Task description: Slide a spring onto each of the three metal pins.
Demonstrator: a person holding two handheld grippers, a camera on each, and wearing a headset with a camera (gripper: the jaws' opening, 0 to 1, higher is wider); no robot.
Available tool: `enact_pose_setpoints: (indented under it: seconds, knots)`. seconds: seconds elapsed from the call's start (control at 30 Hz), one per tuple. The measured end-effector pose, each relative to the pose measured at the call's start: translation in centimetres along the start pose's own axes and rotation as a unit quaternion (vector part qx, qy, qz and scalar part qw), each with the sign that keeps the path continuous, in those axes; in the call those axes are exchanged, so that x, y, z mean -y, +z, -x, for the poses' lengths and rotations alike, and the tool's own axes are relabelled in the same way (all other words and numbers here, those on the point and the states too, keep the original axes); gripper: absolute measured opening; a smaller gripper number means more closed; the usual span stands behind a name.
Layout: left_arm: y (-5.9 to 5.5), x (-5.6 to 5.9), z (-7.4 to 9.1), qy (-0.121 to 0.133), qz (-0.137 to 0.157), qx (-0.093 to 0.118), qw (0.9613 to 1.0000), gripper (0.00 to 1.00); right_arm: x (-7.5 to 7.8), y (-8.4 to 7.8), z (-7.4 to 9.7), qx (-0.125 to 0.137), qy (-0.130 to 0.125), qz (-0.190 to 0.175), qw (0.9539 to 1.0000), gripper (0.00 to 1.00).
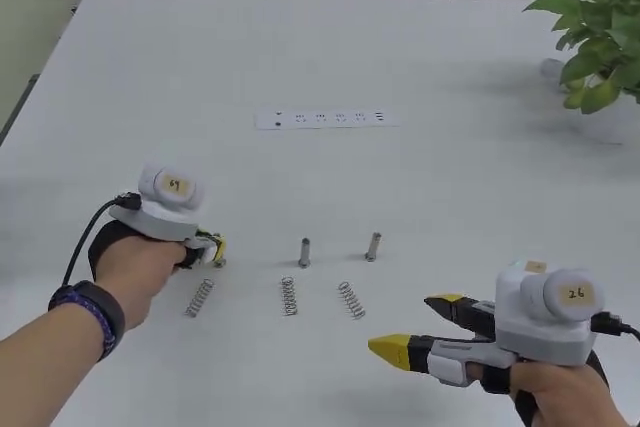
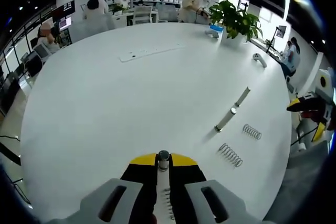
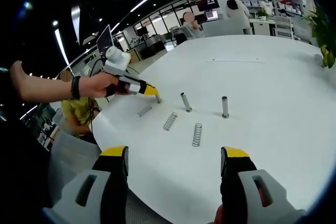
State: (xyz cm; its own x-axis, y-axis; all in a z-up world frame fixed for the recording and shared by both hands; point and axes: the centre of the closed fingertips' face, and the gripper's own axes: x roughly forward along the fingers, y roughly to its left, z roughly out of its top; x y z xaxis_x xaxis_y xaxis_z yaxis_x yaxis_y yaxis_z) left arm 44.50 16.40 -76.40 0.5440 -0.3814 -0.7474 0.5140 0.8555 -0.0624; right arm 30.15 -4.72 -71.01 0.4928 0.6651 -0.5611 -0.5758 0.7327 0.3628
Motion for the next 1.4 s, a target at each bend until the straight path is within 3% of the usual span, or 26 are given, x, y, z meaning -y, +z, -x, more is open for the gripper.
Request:
enact_pose_setpoints:
  seconds: [0.5, 1.07, 1.4]
  knots:
    - [-0.21, 0.05, -0.09, 0.01, -0.033, 0.005, 0.9994, 0.0, -0.11, -0.05, -0.11, -0.001, 0.002, 0.001, 1.0, 0.7]
    - [-0.18, -0.19, -0.28, 0.009, -0.025, 0.007, 0.9996, 0.0, -0.22, -0.09, -0.21, -0.001, 0.004, 0.001, 1.0, 0.7]
    - [-0.46, 0.02, -0.78, 0.004, -0.018, 0.004, 0.9998, 0.05, -0.07, -0.2, -0.05, -0.002, 0.002, -0.001, 1.0, 0.7]
